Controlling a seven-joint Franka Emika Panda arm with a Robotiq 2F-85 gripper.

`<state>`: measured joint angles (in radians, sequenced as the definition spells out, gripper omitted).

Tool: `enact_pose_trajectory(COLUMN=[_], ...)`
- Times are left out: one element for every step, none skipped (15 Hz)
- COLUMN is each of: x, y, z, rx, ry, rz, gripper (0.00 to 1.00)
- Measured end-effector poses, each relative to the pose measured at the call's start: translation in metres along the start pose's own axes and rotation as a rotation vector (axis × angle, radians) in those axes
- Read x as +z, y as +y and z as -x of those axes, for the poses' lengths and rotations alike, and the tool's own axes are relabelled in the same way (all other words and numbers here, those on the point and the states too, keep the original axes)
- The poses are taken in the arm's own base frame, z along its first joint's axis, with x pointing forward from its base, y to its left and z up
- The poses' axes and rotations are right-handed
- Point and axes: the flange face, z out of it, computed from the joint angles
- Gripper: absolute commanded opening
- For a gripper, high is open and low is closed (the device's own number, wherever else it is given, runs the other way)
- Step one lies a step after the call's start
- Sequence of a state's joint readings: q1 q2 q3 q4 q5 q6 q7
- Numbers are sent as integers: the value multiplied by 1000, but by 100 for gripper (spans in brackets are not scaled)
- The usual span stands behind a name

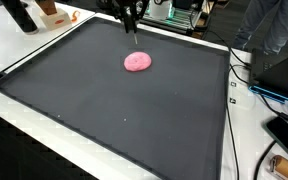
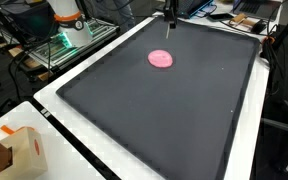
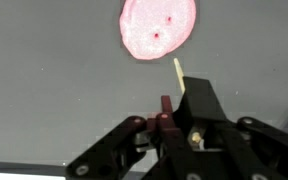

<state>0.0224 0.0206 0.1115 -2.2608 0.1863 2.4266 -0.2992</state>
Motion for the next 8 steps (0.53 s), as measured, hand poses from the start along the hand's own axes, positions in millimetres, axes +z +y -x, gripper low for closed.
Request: enact_pose_trajectory(x=[-4,-7,-11,-13,-16,-18,-20,-21], y=[-4,-8,-12,-15,-18,-21,-24,-26], z=[2,5,8,11,13,16,18,20], rx=[-6,-10,-15,-19,-20,-21,-23,-24], ry=[-4,-12,-22,-35,-50,-66,-82,-97], rz=[-1,-4,-6,-7,-8,-10,-11,-11], gripper=[6,6,6,6,6,6,6,6])
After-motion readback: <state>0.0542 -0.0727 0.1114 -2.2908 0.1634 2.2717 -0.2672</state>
